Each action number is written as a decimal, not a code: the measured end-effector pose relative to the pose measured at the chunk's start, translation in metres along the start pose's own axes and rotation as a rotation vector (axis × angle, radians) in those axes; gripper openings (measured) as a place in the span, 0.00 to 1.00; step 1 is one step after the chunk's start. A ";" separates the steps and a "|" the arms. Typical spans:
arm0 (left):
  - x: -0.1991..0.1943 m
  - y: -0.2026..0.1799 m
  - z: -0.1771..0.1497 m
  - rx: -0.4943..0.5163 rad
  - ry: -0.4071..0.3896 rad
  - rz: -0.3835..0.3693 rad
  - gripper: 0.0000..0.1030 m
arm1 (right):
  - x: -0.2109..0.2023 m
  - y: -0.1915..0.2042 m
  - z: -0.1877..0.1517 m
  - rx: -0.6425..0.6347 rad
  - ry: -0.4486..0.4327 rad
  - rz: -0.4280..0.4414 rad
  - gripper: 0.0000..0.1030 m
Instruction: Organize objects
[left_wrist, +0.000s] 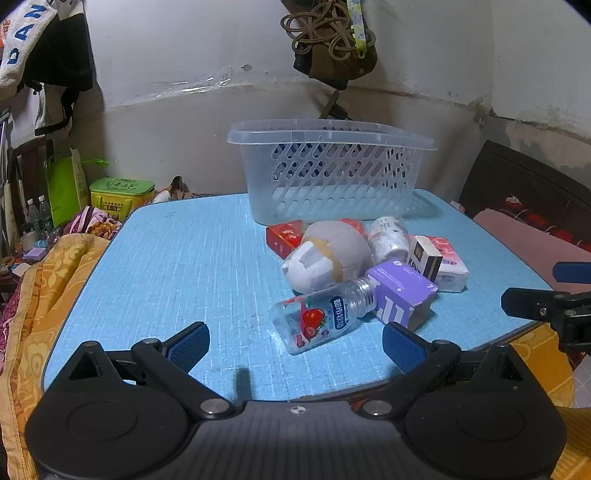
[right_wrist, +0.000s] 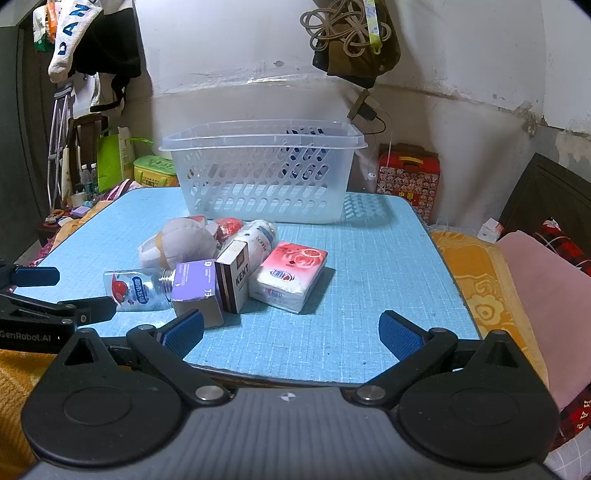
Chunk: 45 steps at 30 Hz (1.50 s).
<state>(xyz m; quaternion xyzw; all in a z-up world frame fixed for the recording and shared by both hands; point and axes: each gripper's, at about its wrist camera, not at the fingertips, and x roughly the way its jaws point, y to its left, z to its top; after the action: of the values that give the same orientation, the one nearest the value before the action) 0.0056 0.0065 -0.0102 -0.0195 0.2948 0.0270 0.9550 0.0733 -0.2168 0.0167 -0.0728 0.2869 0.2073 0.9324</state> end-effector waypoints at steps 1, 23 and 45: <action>0.000 0.000 0.000 0.000 -0.001 -0.002 0.98 | 0.000 0.000 0.000 -0.001 0.001 0.000 1.00; 0.002 -0.003 0.000 0.010 0.007 -0.028 0.98 | 0.000 -0.003 -0.002 0.000 0.003 0.004 1.00; 0.003 -0.002 0.000 0.000 0.011 -0.112 0.98 | 0.002 -0.001 -0.002 -0.012 0.023 -0.004 1.00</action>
<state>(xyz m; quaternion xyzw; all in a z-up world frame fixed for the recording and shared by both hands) 0.0080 0.0049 -0.0117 -0.0364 0.2984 -0.0265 0.9534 0.0741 -0.2172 0.0135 -0.0815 0.2960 0.2062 0.9291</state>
